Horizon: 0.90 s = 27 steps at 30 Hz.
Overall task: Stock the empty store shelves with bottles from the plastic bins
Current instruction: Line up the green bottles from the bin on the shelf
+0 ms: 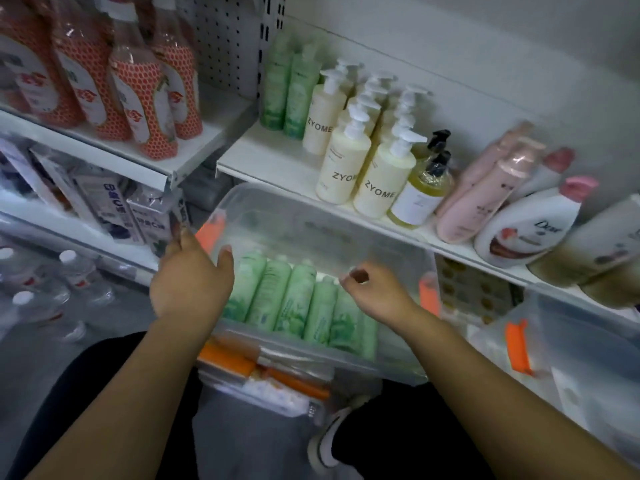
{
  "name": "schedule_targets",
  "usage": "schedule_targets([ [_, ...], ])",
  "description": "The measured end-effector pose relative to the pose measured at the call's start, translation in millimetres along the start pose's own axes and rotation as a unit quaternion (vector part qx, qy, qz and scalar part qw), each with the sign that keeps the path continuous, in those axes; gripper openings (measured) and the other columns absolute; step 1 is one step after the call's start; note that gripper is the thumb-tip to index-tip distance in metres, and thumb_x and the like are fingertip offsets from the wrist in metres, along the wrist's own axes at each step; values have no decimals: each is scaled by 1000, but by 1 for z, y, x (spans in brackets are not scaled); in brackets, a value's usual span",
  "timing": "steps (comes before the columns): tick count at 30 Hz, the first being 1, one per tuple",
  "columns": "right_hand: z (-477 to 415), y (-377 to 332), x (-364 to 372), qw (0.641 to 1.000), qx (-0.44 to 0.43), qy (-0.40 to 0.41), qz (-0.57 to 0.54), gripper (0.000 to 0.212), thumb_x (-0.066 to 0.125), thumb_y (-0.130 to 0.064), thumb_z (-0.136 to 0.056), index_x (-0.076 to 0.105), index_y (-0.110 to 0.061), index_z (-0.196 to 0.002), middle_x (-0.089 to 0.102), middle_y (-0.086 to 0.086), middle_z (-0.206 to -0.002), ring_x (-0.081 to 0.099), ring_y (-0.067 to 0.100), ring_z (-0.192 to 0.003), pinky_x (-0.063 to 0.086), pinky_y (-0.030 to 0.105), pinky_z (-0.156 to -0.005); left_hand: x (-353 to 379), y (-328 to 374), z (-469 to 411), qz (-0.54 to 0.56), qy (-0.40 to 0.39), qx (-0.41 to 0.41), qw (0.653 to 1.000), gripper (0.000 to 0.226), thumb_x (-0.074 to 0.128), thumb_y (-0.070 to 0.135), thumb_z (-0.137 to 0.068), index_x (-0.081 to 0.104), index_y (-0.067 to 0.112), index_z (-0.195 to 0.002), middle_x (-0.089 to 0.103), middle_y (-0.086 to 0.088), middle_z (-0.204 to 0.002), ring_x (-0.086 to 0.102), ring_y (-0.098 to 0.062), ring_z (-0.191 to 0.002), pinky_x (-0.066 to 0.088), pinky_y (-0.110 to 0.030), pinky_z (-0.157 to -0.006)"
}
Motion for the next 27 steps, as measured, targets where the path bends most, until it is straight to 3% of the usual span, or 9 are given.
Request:
schedule_targets([
  [3, 6, 42, 5, 993, 82, -53, 60, 49, 60, -45, -96, 60, -1, -119, 64, 18, -121, 59, 35, -118, 46, 33, -89, -2, -9, 18, -17, 13, -13, 1000, 65, 49, 51, -95, 43, 1, -137, 57, -24, -126, 57, -46, -111, 49, -52, -83],
  [7, 3, 63, 15, 982, 142, -121, -13, 40, 67, -41, -92, 48, -7, -82, 57, 16, -100, 68, 35, -99, 60, 42, -83, -4, -5, 24, -21, 13, -22, 999, 61, 48, 52, -95, 47, 4, -133, 58, -23, -123, 59, -46, -107, 47, -49, -82],
  [12, -6, 61, 41, 966, 183, -166, -76, 41, 71, -39, -91, 52, -6, -108, 59, 18, -111, 67, 37, -104, 58, 50, -89, -5, -3, 27, -35, 24, -25, 999, 59, 48, 56, -94, 50, 8, -128, 60, -17, -122, 60, -43, -106, 46, -46, -79],
  [16, -27, 68, 58, 970, 184, -155, -32, 82, 82, -55, -73, 53, 0, -128, 63, 16, -124, 68, 34, -104, 59, 46, -88, -4, -3, 23, -30, 31, -35, 998, 56, 48, 58, -94, 53, 11, -124, 62, -15, -119, 61, -42, -105, 44, -43, -78],
  [18, -36, 77, 65, 969, 197, -145, -33, 115, 83, -65, -61, 37, 0, -143, 60, 15, -131, 66, 34, -109, 59, 47, -89, -4, -2, 23, -42, 35, -36, 998, 56, 48, 57, -95, 52, 11, -126, 62, -15, -119, 61, -42, -105, 40, -41, -75],
  [20, -40, 83, 71, 969, 203, -138, -29, 126, 80, -71, -61, 25, 1, -149, 59, 14, -132, 65, 34, -111, 58, 46, -89, -5, -1, 23, -46, 39, -34, 998, 56, 47, 56, -95, 51, 12, -130, 62, -14, -119, 61, -41, -105, 36, -39, -73],
  [22, -42, 84, 71, 973, 191, -133, -6, 114, 76, -73, -63, 39, 1, -142, 64, 12, -121, 68, 32, -102, 60, 44, -85, -5, -2, 23, -45, 42, -35, 997, 56, 46, 56, -96, 50, 13, -132, 62, -13, -120, 61, -40, -105, 35, -39, -73],
  [24, -45, 85, 71, 977, 171, -126, 3, 86, 78, -68, -66, 59, -3, -119, 68, 10, -108, 70, 30, -92, 61, 43, -81, -5, -2, 22, -39, 48, -40, 997, 54, 45, 57, -96, 51, 15, -129, 63, -12, -118, 61, -39, -104, 35, -38, -73],
  [27, -44, 84, 70, 975, 172, -136, -24, 47, 82, -49, -70, 63, -11, -89, 70, 10, -101, 71, 29, -86, 62, 43, -79, -4, -5, 22, -26, 56, -46, 997, 54, 41, 62, -95, 54, 17, -121, 64, -11, -112, 62, -39, -100, 36, -37, -71],
])
Point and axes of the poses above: each hand's wrist, its own z-axis away from the middle knuckle, its own x-axis out of the palm, y = z × x, the point moved 8 cm from there along -z, towards the middle knuckle
